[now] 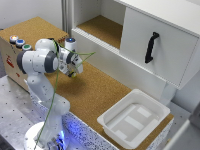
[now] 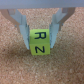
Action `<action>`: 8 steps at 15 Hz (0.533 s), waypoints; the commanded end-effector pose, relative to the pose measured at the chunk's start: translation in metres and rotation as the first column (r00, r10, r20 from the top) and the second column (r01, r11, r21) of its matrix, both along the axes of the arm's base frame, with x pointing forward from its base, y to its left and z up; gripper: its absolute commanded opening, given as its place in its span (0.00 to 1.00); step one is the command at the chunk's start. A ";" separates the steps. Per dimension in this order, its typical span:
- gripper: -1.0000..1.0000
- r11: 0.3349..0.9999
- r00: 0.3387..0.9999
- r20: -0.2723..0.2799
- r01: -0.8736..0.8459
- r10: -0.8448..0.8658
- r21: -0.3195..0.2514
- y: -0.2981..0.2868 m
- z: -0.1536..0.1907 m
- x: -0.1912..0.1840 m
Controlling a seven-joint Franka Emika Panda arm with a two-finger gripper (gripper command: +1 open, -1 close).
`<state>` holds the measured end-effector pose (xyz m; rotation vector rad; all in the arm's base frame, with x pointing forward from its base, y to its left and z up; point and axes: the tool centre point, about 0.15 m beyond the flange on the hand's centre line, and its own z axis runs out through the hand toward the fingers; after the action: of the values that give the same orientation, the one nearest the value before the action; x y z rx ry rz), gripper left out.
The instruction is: Take the yellow block and turn it right
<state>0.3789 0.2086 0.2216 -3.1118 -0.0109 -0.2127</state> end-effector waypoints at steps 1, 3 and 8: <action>0.00 0.992 0.999 -0.044 -0.009 0.004 -0.123 0.016 0.006 0.015; 0.00 0.995 0.999 -0.029 0.017 -0.021 -0.103 0.012 0.020 0.012; 0.00 0.996 0.997 -0.033 0.060 -0.062 -0.061 -0.003 0.042 0.007</action>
<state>0.3828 0.2118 0.2359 -3.1209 0.0416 -0.2228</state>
